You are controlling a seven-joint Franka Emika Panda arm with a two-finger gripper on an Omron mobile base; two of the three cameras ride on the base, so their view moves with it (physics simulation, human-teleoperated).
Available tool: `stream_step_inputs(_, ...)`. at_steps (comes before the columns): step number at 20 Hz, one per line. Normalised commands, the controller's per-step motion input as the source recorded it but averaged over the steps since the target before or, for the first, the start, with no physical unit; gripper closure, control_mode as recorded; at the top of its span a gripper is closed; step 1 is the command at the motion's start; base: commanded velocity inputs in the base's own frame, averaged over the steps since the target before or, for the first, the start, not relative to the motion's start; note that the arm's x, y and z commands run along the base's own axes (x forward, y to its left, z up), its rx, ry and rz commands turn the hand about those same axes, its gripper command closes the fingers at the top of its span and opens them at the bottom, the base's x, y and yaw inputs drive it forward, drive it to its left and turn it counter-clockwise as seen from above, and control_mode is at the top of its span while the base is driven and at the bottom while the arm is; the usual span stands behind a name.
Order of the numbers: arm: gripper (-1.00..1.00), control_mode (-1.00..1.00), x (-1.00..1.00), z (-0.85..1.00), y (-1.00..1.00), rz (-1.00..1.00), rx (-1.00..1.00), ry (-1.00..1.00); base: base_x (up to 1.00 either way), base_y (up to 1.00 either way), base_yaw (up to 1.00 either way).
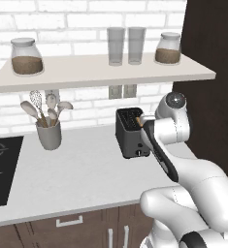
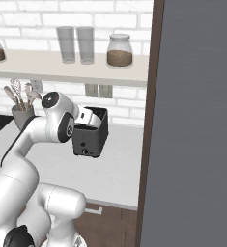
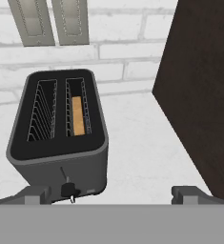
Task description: Start the toaster. Once the lever pops up, take the bread to the plate on the dining counter.
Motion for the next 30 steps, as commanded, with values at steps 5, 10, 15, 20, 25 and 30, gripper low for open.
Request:
stream_step_inputs(5, -1.0, -1.0, 0.0, 0.0, 0.0, 0.0, 0.0, 0.0, 0.0, 0.0, 0.0)
stream_step_inputs(10, -1.0, -1.0, 0.0, 0.0, 0.0, 0.0, 0.0, 0.0, 0.0, 0.0, 0.0)
stream_step_inputs(15, -1.0, -1.0, 0.0, 0.0, 0.0, 0.0, 0.0, 0.0, 0.0, 0.0, 0.0)
stream_step_inputs(20, -1.0, -1.0, 0.0, 0.0, 0.0, 0.0, 0.0, 0.0, 0.0, 0.0, 0.0)
stream_step_inputs(25, -1.0, -1.0, 0.0, 0.0, 0.0, 0.0, 0.0, 0.0, 0.0, 0.0, 0.0)
stream_step_inputs(30, -1.0, -1.0, 0.0, 0.0, 0.0, 0.0, 0.0, 0.0, 0.0, 0.0, 0.0)
